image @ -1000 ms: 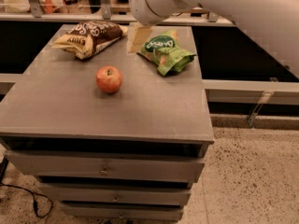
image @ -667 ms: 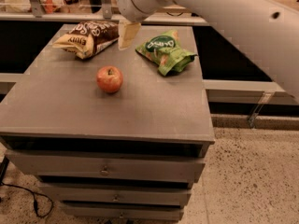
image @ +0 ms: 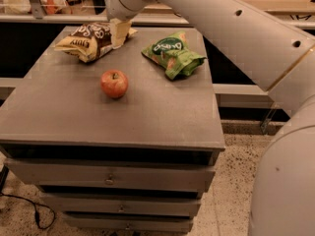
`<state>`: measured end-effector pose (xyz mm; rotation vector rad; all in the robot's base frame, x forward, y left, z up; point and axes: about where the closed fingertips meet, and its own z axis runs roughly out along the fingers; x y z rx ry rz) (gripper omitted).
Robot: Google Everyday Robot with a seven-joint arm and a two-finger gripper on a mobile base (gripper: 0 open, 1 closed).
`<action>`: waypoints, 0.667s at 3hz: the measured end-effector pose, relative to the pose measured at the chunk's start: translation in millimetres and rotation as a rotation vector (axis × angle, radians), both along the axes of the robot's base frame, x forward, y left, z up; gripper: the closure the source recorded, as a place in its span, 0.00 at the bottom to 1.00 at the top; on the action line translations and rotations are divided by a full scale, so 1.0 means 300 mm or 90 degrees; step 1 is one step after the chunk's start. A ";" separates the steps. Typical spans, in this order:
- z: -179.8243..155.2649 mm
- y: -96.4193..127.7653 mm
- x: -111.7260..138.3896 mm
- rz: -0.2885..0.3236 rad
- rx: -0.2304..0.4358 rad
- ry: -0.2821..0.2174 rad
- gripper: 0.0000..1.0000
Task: Move brown chip bag near apple
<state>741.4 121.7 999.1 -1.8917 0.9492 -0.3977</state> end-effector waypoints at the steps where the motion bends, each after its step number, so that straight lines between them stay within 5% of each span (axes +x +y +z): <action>1: -0.044 0.025 0.061 0.019 -0.045 -0.035 0.00; 2: -0.109 0.056 0.151 0.042 -0.101 -0.066 0.00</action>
Offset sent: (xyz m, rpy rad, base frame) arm 0.0797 0.0243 -0.0509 -0.2608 -0.1676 0.1012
